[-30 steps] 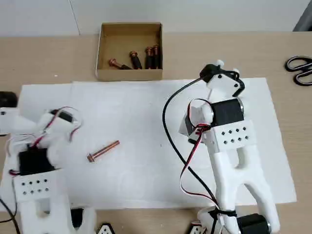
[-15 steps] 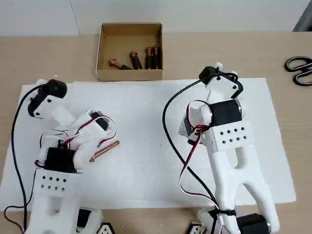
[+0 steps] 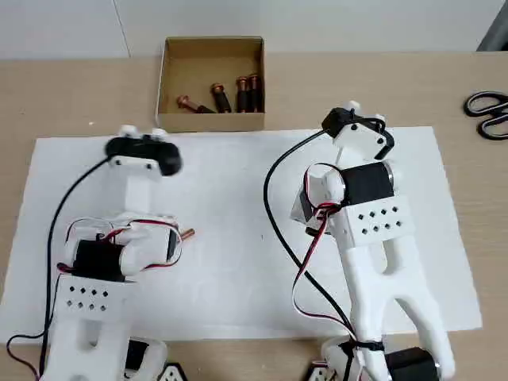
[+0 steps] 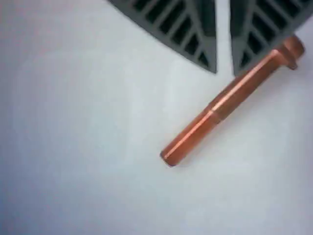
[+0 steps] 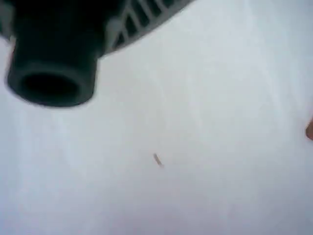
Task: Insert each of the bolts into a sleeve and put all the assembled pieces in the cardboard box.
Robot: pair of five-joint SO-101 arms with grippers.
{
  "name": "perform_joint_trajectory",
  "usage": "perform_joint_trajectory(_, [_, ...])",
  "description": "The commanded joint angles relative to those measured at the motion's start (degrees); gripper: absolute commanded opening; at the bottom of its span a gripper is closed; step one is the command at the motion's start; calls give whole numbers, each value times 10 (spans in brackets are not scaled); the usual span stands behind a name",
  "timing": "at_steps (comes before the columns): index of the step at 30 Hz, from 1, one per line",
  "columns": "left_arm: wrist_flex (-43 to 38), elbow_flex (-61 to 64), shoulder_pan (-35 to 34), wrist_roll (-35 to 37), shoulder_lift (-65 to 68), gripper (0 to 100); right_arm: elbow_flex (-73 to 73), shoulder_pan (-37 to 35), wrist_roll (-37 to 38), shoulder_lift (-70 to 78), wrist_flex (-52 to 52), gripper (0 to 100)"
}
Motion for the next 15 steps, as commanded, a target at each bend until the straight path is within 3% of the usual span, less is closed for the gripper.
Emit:
perform_joint_trajectory(1, [18,-21,0,-120,-9,8,-2,7,8,-15,-7,3])
perform_joint_trajectory(4, [33,-16,0,-182,-5,7,0,7,8,-15,-7,4])
perform_joint_trajectory(9, [32,14,1,-203,-5,10,30,7,5,-15,-8,4])
perform_joint_trajectory(11, [32,23,1,-254,-5,15,44,7,5,-16,-8,4])
perform_joint_trajectory(15, [40,17,-11,-293,-5,104,59,7,5,-20,-8,4])
